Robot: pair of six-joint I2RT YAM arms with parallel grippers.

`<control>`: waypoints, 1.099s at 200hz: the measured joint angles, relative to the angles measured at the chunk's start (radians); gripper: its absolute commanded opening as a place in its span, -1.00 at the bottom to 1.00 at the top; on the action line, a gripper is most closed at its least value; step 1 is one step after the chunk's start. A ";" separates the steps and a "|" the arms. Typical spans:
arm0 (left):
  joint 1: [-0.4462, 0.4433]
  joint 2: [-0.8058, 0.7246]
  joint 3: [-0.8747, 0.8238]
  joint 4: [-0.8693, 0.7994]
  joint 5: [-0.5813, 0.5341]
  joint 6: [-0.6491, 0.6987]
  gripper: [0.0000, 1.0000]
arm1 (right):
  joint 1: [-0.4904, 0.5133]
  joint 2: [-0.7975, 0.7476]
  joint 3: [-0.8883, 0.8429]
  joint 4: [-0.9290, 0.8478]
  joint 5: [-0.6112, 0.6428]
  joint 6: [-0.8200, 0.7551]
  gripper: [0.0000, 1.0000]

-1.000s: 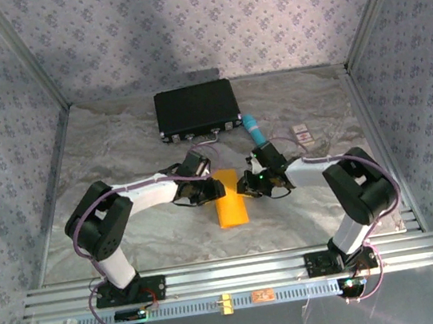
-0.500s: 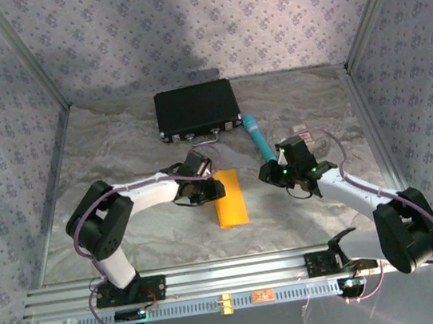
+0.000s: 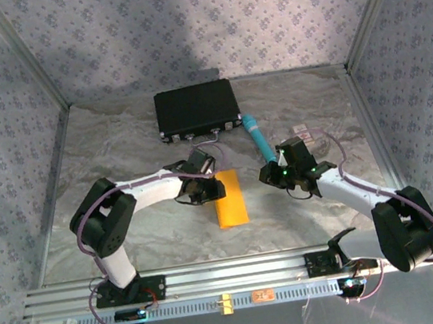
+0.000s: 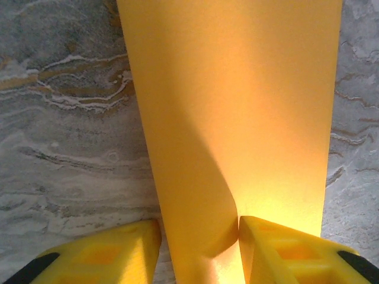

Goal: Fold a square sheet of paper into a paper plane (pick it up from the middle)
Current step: Hold the square sheet of paper at the center of the table.

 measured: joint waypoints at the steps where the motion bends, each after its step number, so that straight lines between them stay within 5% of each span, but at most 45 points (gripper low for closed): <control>1: 0.000 0.000 0.000 -0.001 0.000 0.000 -0.14 | 0.000 0.000 0.000 0.000 0.000 0.000 -0.55; 220: -0.011 0.020 0.033 -0.040 -0.023 0.006 -0.14 | 0.063 0.145 0.042 0.027 -0.060 -0.012 -0.63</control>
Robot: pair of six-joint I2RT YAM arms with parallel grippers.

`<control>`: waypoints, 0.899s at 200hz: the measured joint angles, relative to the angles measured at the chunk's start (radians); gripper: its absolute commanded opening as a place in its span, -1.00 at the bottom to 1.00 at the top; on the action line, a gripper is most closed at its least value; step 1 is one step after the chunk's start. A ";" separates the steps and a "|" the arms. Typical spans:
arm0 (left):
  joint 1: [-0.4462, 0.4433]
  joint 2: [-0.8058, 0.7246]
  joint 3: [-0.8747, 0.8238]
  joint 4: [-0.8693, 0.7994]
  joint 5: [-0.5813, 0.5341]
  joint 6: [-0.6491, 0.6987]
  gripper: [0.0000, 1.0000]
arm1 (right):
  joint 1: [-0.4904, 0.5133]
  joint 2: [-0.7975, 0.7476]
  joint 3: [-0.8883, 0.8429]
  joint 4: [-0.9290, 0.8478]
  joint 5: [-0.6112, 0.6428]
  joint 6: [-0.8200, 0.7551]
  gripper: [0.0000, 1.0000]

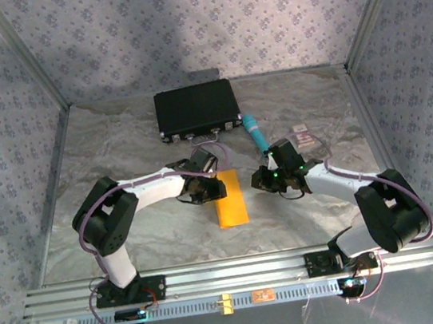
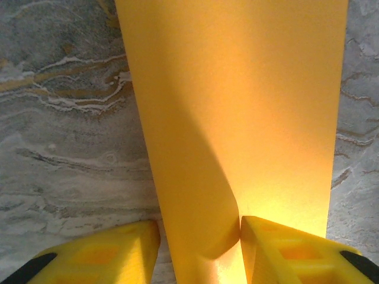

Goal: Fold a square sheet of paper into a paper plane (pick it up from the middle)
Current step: Hold the square sheet of paper at the center of the table.

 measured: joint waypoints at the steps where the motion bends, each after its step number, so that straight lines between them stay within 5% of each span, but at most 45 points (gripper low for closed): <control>1: 0.000 0.000 0.000 0.000 0.000 0.000 -0.14 | 0.000 0.000 0.000 0.000 0.000 0.000 -0.63; 180: -0.008 0.001 0.003 -0.003 -0.019 -0.015 -0.14 | 0.008 0.004 0.000 0.002 0.000 0.000 -0.63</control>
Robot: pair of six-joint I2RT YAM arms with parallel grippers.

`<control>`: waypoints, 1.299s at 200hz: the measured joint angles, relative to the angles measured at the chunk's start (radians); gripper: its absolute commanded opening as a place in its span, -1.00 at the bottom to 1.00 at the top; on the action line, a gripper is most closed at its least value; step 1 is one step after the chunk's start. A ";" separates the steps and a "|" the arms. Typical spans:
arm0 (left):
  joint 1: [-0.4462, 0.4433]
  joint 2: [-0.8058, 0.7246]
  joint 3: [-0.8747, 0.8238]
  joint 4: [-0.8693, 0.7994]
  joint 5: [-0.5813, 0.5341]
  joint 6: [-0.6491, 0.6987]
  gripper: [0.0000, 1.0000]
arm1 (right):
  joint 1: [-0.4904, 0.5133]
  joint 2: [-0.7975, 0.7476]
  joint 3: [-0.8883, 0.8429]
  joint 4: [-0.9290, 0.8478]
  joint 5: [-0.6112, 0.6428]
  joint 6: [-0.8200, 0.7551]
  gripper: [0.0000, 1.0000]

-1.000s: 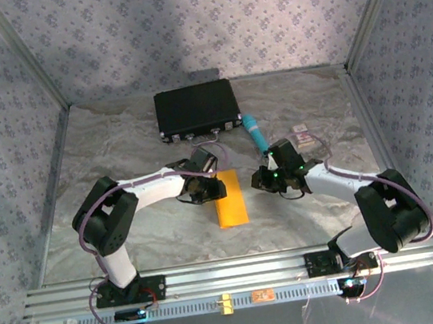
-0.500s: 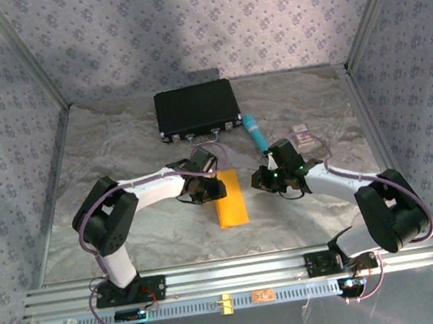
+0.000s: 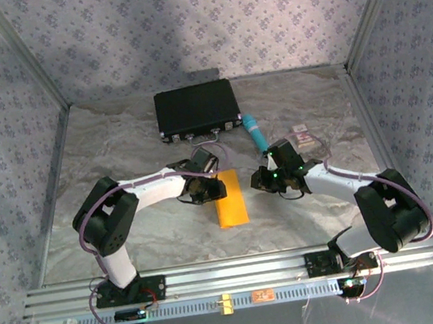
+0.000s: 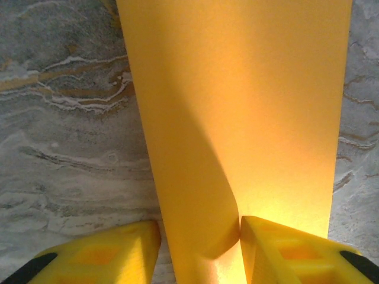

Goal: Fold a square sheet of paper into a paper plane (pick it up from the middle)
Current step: Hold the square sheet of paper at the center of the table.

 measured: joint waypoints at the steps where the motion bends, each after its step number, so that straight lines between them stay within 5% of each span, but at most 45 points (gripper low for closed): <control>1: 0.000 0.000 0.000 0.000 0.000 0.000 -0.14 | 0.000 0.000 0.000 0.000 0.000 0.000 -0.63; 85: 0.000 0.002 0.002 -0.001 -0.002 0.001 -0.12 | 0.015 0.027 0.012 0.013 -0.011 0.000 -0.65; 144: 0.000 0.002 0.002 -0.001 -0.003 0.001 -0.12 | 0.065 0.124 0.067 0.034 -0.055 -0.018 -1.00; 260: 0.000 0.003 0.002 0.000 -0.003 0.000 -0.12 | 0.138 0.267 0.151 0.061 -0.061 -0.022 -1.00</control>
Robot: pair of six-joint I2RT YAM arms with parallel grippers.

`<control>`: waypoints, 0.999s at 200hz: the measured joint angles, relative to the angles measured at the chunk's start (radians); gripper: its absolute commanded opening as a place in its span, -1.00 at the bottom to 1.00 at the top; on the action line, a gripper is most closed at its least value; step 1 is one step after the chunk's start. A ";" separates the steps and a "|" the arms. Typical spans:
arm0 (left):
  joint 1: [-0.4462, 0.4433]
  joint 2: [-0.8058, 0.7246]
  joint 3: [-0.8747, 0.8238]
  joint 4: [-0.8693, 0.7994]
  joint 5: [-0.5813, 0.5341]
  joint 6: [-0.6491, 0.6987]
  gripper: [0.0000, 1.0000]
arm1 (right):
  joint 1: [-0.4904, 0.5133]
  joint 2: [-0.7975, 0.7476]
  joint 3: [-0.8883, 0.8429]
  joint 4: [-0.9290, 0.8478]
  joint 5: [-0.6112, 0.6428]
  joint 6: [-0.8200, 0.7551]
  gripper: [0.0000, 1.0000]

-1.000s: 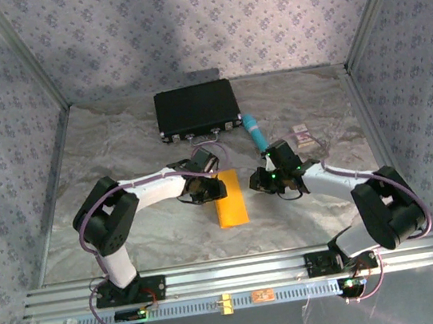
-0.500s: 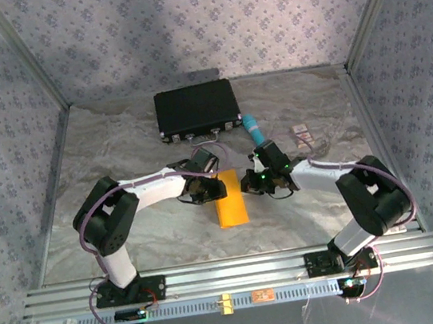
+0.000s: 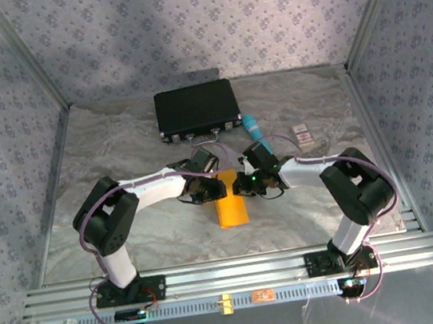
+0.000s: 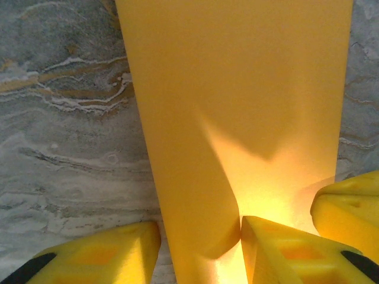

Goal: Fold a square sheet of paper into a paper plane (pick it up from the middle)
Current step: Hold the square sheet of paper at the center of the table, then first fold the square sheet of paper in half at the center of the table.

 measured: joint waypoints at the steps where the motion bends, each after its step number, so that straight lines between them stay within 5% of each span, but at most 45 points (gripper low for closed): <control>1: 0.000 0.000 0.000 0.000 0.000 0.000 -0.12 | 0.000 0.000 0.000 0.000 0.000 0.000 -1.00; 59: 0.000 0.001 0.000 0.000 0.000 0.000 -0.12 | 0.000 0.036 0.010 -0.011 0.008 -0.006 -1.00; 139: 0.012 -0.108 -0.011 0.008 -0.019 0.019 0.16 | -0.062 -0.001 -0.064 0.062 -0.011 -0.004 -1.00; 161: 0.048 -0.202 -0.028 0.055 -0.002 0.019 -0.12 | -0.082 -0.002 -0.067 0.062 -0.018 -0.008 -1.00; 190: 0.098 -0.250 -0.071 0.167 0.091 0.000 -0.88 | -0.093 -0.002 -0.068 0.061 -0.028 -0.023 -1.00; 200: 0.106 -0.237 -0.081 0.198 0.130 -0.014 -1.00 | -0.093 -0.002 -0.068 0.061 -0.029 -0.024 -1.00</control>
